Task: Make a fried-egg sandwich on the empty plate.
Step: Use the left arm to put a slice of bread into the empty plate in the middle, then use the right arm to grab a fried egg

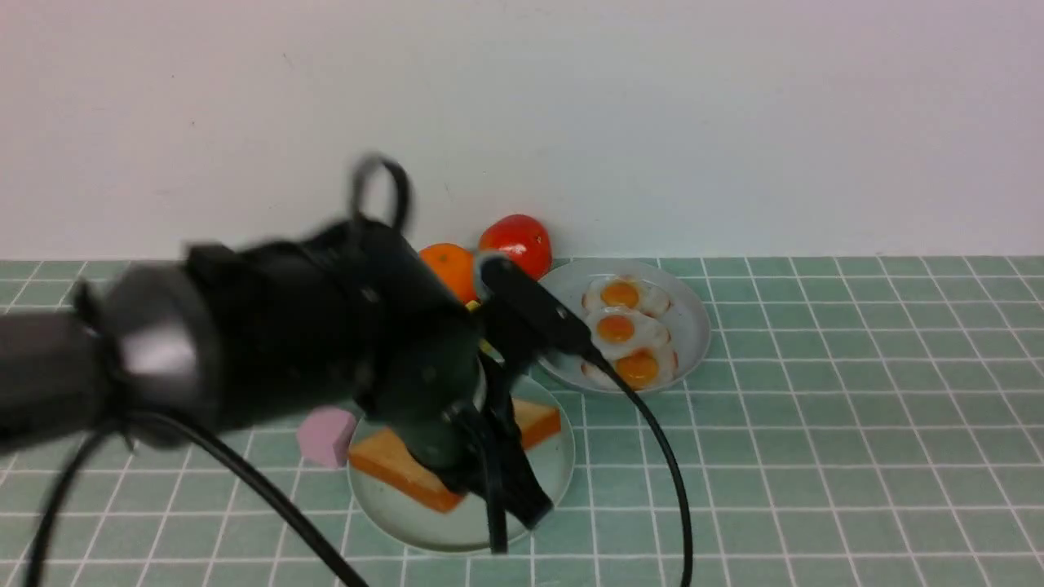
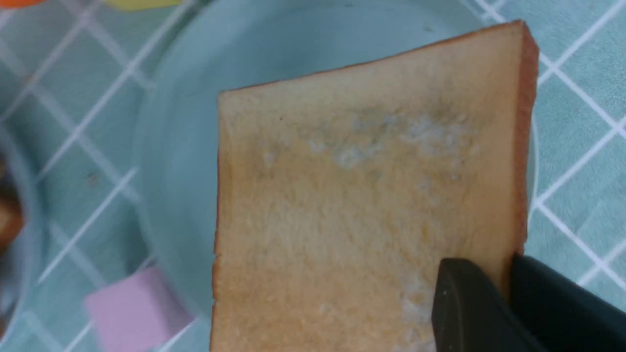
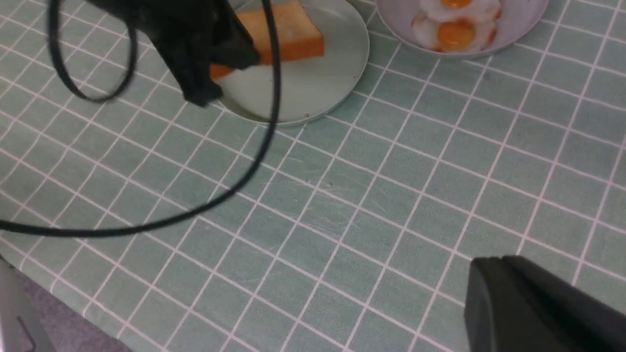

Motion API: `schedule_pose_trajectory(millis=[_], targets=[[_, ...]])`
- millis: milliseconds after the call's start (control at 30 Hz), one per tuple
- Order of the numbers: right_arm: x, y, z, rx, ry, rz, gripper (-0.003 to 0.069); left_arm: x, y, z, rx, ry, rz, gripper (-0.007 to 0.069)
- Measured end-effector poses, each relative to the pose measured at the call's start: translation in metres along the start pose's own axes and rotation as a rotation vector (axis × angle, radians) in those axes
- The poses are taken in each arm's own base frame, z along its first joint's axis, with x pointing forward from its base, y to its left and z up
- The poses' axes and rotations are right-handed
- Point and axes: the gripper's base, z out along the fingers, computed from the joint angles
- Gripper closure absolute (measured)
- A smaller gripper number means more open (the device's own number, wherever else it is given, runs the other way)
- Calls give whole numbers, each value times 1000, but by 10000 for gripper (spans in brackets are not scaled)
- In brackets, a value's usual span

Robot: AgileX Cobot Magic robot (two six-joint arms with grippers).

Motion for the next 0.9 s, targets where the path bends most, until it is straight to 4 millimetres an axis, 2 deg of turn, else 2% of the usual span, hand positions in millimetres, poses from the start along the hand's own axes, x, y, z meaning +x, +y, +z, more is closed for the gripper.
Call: schedule_pose_trajectory(millis=[233, 333, 467, 500, 600, 633, 667, 733, 767, 800, 867, 900], targets=[[0, 2, 0, -20, -4, 10, 632, -2, -4, 35, -23, -9, 66, 538], [0, 2, 0, -25, -4, 13, 627, -1, -4, 41, -25, -8, 79, 533], [0, 2, 0, -27, 1, 25, 605, -1, -5, 43, -27, -2, 83, 432], [0, 2, 0, -25, 0, 59, 576, -1, -5, 43, -28, -4, 81, 337], [-1, 1, 1, -20, -5, 113, 516, -1, -4, 42, -29, -9, 54, 208], [-2, 1, 2, -17, -5, 139, 486, -2, -4, 39, -31, -15, 31, 155], [-2, 1, 2, -17, -4, 145, 480, -2, -3, 38, -31, -17, 31, 155], [-6, -3, 12, -12, 25, 229, 387, -6, 1, 20, -38, -44, -38, 67], [-6, -3, 12, -12, 25, 229, 387, -6, 1, 18, -37, -43, -50, 63], [-9, -7, 21, -13, 61, 280, 340, -12, 5, -6, -36, -87, -112, 58], [-15, -11, 37, -23, 100, 333, 312, -15, 9, -34, -24, -143, -177, 92], [-18, -14, 45, -27, 110, 350, 305, -16, 12, -53, -15, -189, -209, 133]])
